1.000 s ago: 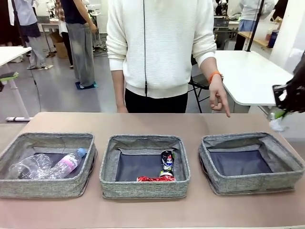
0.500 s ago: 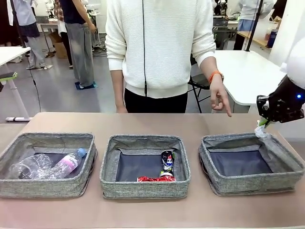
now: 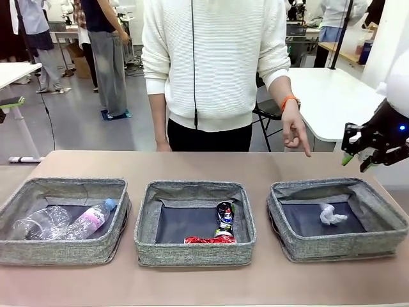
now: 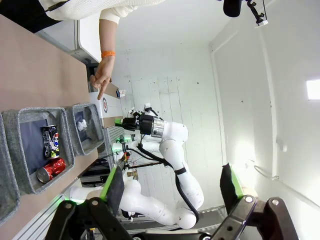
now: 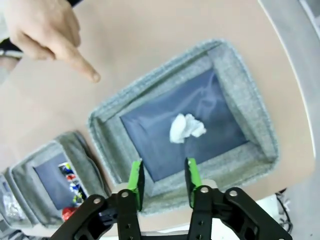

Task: Sort the waste into the appropriate baskets.
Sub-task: Place the picked waste into the Fabric basket indicated by the person.

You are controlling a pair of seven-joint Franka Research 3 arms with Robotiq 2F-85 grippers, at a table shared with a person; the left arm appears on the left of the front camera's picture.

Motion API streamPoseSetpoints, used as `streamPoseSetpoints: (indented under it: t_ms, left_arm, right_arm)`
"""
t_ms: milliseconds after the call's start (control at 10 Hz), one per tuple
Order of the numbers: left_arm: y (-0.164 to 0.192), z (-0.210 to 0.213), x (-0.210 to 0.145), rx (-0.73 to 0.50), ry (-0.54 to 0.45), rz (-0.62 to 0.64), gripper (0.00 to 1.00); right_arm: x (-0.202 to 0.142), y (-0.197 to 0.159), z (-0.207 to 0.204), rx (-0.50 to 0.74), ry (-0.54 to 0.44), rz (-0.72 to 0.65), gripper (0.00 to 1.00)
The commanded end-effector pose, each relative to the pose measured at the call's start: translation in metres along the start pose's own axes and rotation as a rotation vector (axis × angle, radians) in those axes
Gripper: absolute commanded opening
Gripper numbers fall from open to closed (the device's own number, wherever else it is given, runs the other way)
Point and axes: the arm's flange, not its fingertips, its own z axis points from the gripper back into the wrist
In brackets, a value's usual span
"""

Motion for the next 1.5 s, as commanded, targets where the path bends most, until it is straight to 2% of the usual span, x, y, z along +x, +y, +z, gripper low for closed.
streamPoseSetpoints:
  t_ms: [0, 200, 300, 400, 500, 600, 700, 900, 1100, 1200, 1300, 1400]
  left_arm:
    - [-0.002, -0.001, -0.001, -0.018, -0.002, -0.018, 1.0]
    - [-0.002, -0.001, -0.001, -0.018, -0.002, -0.018, 1.0]
    - [-0.002, -0.001, -0.001, -0.018, -0.002, -0.018, 1.0]
    - [-0.002, -0.001, -0.001, -0.018, -0.002, -0.018, 1.0]
    - [-0.002, -0.001, -0.001, -0.018, -0.002, -0.018, 1.0]
    - [-0.002, -0.001, -0.001, -0.018, -0.002, -0.018, 1.0]
    - [-0.002, -0.001, -0.001, -0.018, -0.002, -0.018, 1.0]
    - [-0.002, -0.001, -0.001, -0.018, -0.002, -0.018, 1.0]
    - [-0.002, -0.001, -0.001, -0.018, -0.002, -0.018, 1.0]
    - [-0.002, -0.001, -0.001, -0.018, -0.002, -0.018, 1.0]
    - [-0.002, -0.001, -0.001, -0.018, -0.002, -0.018, 1.0]
    - [-0.002, -0.001, -0.001, -0.018, -0.002, -0.018, 1.0]
  right_arm:
    - [0.0, 0.002, 0.001, 0.058, -0.011, -0.025, 1.0]
    - [0.0, 0.006, 0.004, 0.149, 0.051, -0.003, 1.0]
    - [0.0, 0.014, 0.013, 0.306, 0.146, 0.031, 1.0]
    - [0.003, 0.023, 0.026, 0.431, 0.295, 0.022, 1.0]
    - [0.01, 0.034, 0.043, 0.551, 0.547, -0.022, 1.0]
    - [0.014, 0.043, 0.062, 0.721, 0.688, -0.023, 1.0]
    - [0.017, 0.047, 0.083, 0.895, 0.705, 0.018, 1.0]
    - [0.021, 0.038, 0.112, 1.123, 0.706, -0.073, 1.0]
    - [0.022, 0.004, 0.118, 1.083, 0.628, -0.131, 1.0]
    - [0.02, -0.017, 0.106, 1.055, 0.613, -0.131, 1.0]
    - [0.018, -0.032, 0.084, 0.965, 0.587, -0.218, 1.0]
    - [0.029, -0.004, 0.123, 1.105, 0.64, -0.123, 1.0]
